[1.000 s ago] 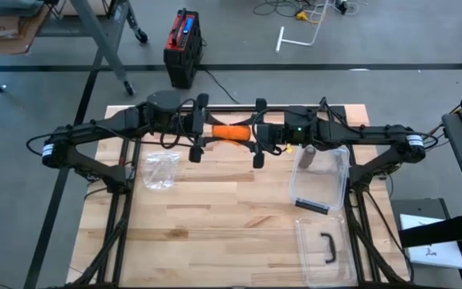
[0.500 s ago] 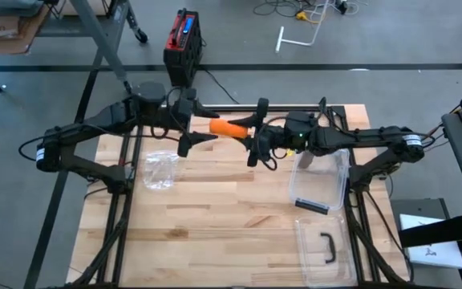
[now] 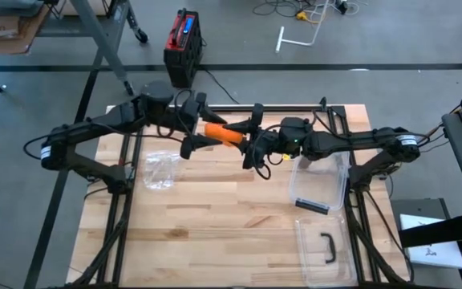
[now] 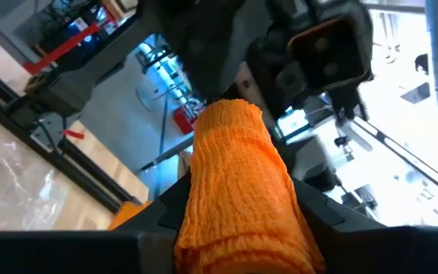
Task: Roll bandage
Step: Roll the orange bandage
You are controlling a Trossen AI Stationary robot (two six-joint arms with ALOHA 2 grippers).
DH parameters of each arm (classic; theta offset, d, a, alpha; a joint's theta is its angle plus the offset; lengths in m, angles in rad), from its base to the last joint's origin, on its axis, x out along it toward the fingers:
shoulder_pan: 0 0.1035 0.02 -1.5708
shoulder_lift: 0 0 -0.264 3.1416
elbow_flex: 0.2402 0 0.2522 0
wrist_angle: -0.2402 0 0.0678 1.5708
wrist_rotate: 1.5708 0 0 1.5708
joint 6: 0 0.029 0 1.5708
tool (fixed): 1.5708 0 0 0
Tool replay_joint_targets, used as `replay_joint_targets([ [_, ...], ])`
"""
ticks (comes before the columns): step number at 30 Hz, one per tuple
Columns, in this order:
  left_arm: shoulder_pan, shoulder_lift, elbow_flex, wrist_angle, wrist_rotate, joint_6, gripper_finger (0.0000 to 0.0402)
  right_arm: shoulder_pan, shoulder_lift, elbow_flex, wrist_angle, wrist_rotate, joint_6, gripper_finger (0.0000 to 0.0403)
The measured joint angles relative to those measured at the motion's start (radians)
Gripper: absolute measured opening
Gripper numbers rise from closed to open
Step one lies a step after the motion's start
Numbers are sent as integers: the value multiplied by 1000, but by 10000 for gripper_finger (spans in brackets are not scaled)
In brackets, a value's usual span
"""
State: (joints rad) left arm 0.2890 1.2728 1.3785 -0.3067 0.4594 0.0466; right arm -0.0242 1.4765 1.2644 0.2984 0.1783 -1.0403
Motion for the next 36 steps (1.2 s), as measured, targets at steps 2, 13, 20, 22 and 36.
replay_joint_targets([
  [2, 0, 12, 0, 0, 6, -5, 290, 0, 0, 0, 2, 0, -8, 128],
  [13, 4, 40, -1, 20, 51, -113, 234, 1, 3, 0, 4, 5, -124, 128],
  [20, 4, 40, -1, 18, 53, -110, 152, 1, 9, 0, 7, 5, -179, 128],
  [22, 4, 39, -1, 14, 56, -88, 128, 2, 9, 0, 7, 6, -170, 129],
  [36, 2, -3, 0, -13, 26, 217, 99, 31, -72, 25, -94, 10, 694, 300],
])
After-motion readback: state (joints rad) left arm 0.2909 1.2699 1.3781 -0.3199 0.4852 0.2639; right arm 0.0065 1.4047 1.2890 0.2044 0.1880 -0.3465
